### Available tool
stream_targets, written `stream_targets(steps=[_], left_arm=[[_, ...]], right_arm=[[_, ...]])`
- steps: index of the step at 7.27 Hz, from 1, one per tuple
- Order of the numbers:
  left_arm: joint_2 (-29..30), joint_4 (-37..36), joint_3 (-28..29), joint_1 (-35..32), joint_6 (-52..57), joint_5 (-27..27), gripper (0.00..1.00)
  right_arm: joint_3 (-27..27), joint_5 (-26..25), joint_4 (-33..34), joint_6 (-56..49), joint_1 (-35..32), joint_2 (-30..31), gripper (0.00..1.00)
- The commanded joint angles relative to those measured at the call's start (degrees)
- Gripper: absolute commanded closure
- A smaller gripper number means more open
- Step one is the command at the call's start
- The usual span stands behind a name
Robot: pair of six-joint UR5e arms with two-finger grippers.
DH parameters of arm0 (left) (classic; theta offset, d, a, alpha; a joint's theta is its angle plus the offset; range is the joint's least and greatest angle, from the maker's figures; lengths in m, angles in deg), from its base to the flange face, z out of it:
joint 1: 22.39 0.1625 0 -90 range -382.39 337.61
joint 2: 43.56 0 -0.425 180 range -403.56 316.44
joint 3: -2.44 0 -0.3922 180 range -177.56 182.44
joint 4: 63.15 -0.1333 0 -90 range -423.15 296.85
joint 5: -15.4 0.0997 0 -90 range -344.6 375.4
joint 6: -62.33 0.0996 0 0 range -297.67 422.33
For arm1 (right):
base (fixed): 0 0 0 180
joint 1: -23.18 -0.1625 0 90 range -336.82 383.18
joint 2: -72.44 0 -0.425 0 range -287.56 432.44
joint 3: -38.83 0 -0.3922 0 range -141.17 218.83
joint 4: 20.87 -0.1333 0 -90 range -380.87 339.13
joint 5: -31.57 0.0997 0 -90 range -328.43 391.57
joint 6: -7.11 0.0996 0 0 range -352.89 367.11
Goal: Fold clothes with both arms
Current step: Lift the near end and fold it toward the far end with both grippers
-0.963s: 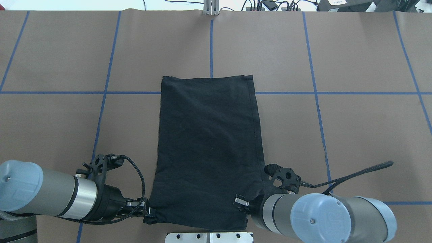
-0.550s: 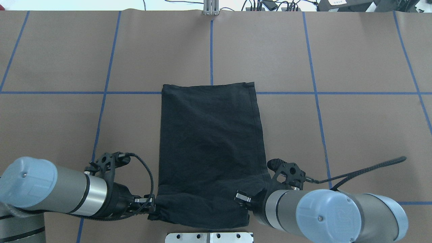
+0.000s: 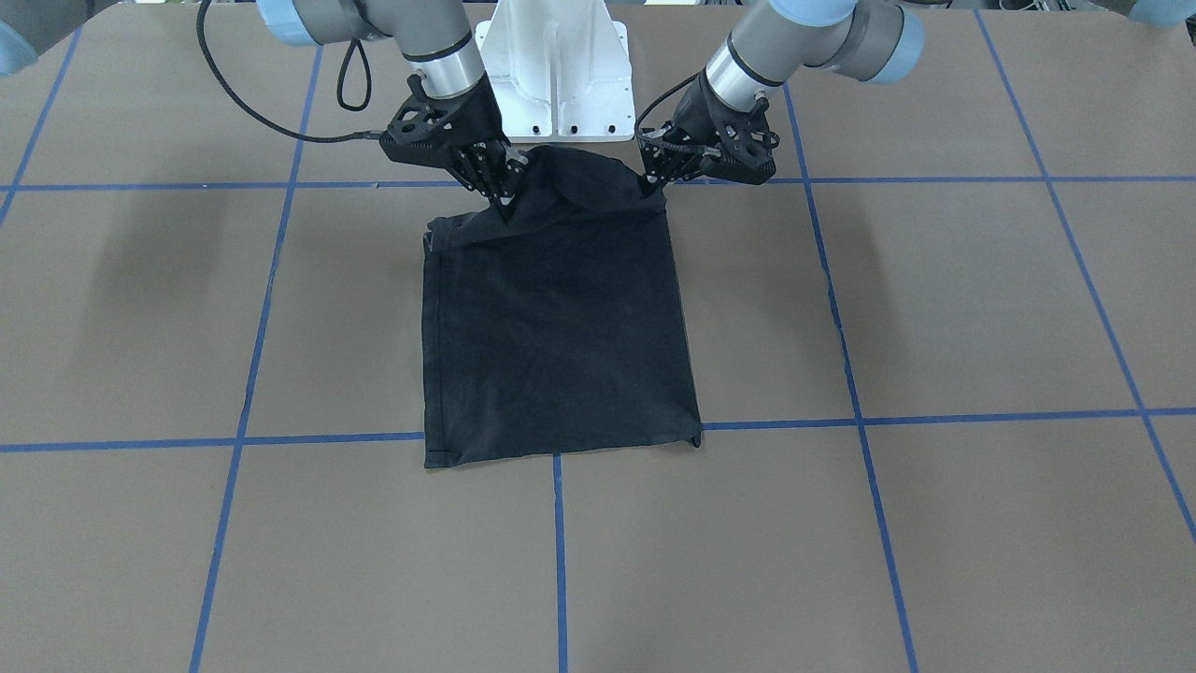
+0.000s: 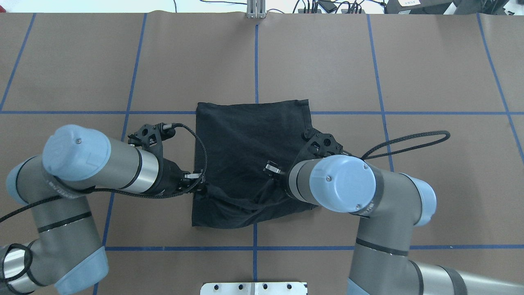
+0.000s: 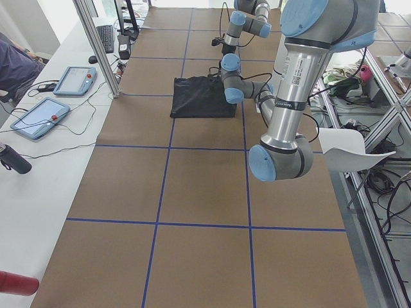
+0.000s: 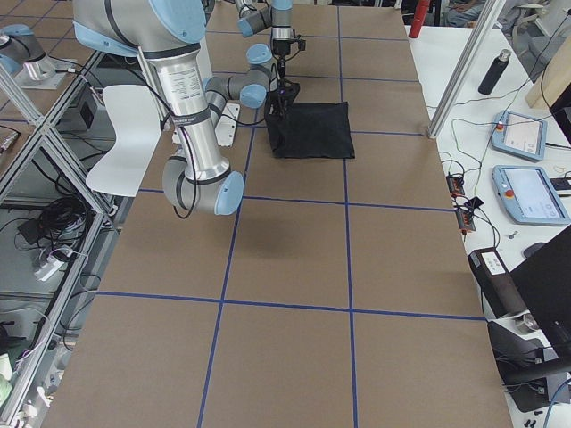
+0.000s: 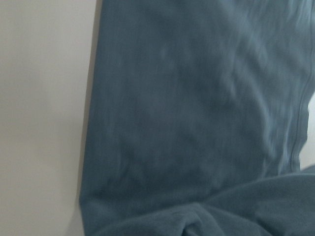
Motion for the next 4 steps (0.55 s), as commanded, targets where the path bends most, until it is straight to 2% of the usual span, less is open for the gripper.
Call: stream_targets(steps=[1,4], left_arm=[[5.20,-2.79,6.72,-4.06,4.83,0.38,1.00],[6.36,-2.61,10.43,-7.75,6.61,0.39,1.00]], right_arm=[[7.51,0.44,-0.34,-1.38,-4.49,-4.90,1.00],[13.14,0.44,-0.43,-5.24,-8.10,-7.10,1.00]])
